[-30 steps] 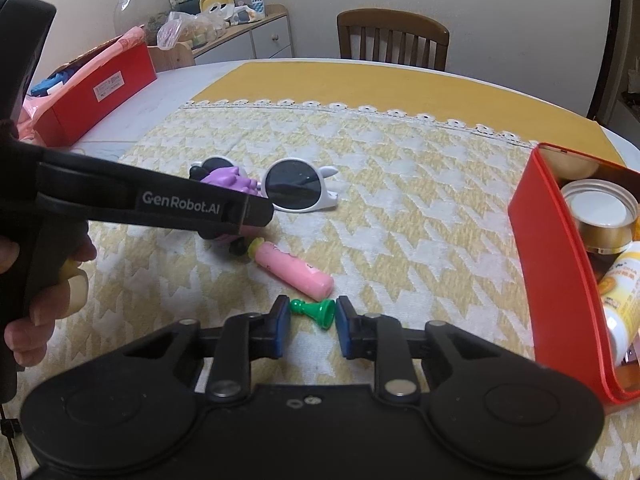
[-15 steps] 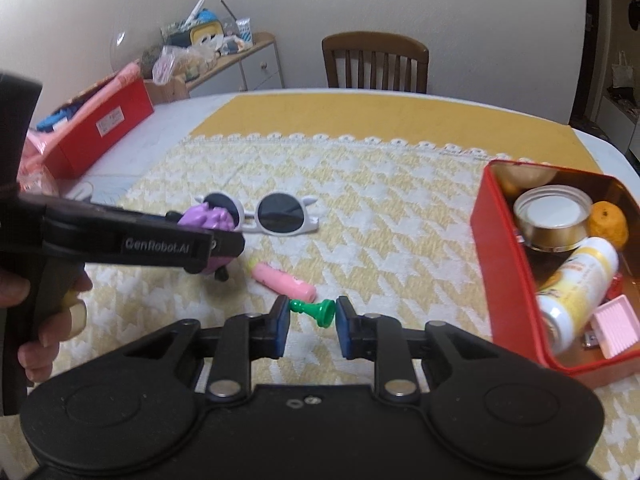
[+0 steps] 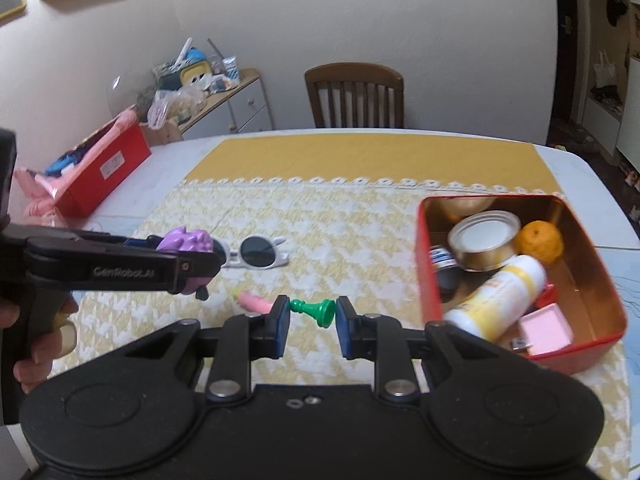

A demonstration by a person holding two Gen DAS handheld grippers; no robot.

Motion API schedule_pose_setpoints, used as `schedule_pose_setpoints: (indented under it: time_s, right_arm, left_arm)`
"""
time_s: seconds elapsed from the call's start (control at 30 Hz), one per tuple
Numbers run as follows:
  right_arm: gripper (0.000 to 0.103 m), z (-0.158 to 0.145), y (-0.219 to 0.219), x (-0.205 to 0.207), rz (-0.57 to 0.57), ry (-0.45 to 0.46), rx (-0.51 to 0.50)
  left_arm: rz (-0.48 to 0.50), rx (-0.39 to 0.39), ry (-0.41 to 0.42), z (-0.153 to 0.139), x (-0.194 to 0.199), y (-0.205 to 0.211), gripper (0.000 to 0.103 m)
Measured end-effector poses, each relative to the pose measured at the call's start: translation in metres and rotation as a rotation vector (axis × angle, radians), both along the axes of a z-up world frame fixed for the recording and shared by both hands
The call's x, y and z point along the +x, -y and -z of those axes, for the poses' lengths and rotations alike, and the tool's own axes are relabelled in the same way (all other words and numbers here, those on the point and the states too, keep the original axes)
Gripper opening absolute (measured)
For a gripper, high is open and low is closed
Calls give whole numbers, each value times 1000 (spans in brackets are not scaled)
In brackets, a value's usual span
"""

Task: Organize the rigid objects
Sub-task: 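Carry the purple toy and green pawn over the red tin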

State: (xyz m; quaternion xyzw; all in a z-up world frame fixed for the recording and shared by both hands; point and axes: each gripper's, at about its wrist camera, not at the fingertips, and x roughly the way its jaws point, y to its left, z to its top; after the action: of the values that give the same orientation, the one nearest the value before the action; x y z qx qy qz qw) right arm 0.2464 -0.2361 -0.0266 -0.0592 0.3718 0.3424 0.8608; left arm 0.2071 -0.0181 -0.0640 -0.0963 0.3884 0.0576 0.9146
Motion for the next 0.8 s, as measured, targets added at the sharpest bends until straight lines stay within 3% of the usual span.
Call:
schedule_pose_setpoints:
  time_s: [0.4, 0.8]
  right_arm:
    - [24, -18, 67, 28, 67, 35, 21]
    - [24, -15, 129, 54, 105, 38, 9]
  left_arm:
    - [79, -1, 37, -24, 26, 61, 52]
    - [150, 11, 18, -16, 60, 128, 52]
